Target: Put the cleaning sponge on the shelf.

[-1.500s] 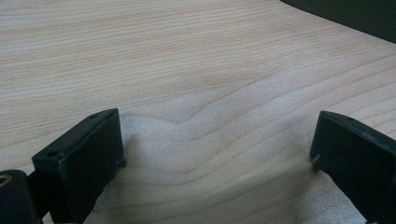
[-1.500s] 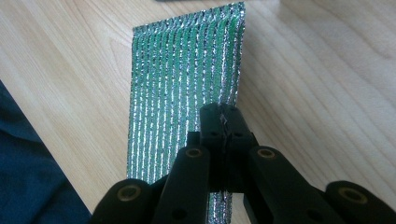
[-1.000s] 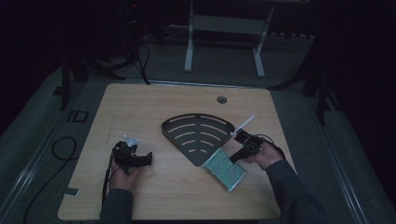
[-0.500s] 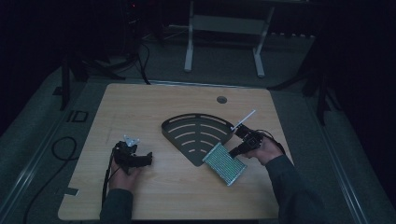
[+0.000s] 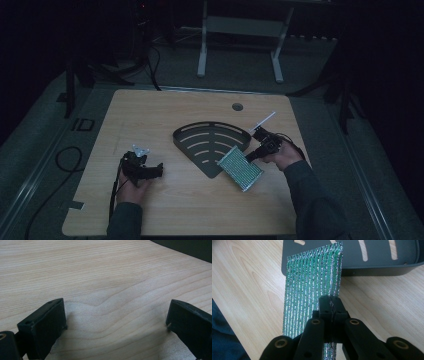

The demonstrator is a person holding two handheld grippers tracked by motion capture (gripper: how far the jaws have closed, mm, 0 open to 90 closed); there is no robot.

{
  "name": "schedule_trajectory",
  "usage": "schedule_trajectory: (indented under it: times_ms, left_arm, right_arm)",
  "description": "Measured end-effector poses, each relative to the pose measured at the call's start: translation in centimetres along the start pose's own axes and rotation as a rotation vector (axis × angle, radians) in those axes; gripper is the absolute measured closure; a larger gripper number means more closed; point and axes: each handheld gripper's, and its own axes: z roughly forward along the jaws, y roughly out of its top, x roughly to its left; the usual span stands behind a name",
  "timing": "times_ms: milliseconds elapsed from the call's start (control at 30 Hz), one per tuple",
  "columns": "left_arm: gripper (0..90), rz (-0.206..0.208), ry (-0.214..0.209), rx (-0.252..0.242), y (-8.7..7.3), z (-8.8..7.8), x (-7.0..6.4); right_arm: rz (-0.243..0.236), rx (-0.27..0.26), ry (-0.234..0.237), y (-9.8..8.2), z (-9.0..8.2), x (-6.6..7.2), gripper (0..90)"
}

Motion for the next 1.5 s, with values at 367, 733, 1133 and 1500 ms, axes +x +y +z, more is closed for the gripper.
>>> schedule_trajectory:
  times_ms: [367, 733, 1133, 1500]
  left_arm:
    - [2.7, 0.000, 0.000, 0.000, 0.0, 0.0, 0.0]
    - [2.8, 0.000, 0.000, 0.000, 0.0, 0.0, 0.0]
    - [2.8, 0.000, 0.000, 0.000, 0.0, 0.0, 0.0]
    - [2.8, 0.000, 0.000, 0.000, 0.0, 0.0, 0.0]
  right_arm:
    - [0.014, -0.014, 0.010, 1.0, -0.3, -0.8, 89.4]
    - [0.017, -0.029, 0.004, 2.0, -0.6, -1.3, 89.4]
    - [0.019, -0.053, -0.001, 3.1, -1.1, -1.7, 89.4]
    - [0.015, -0.060, -0.011, 4.2, -1.1, -2.0, 89.4]
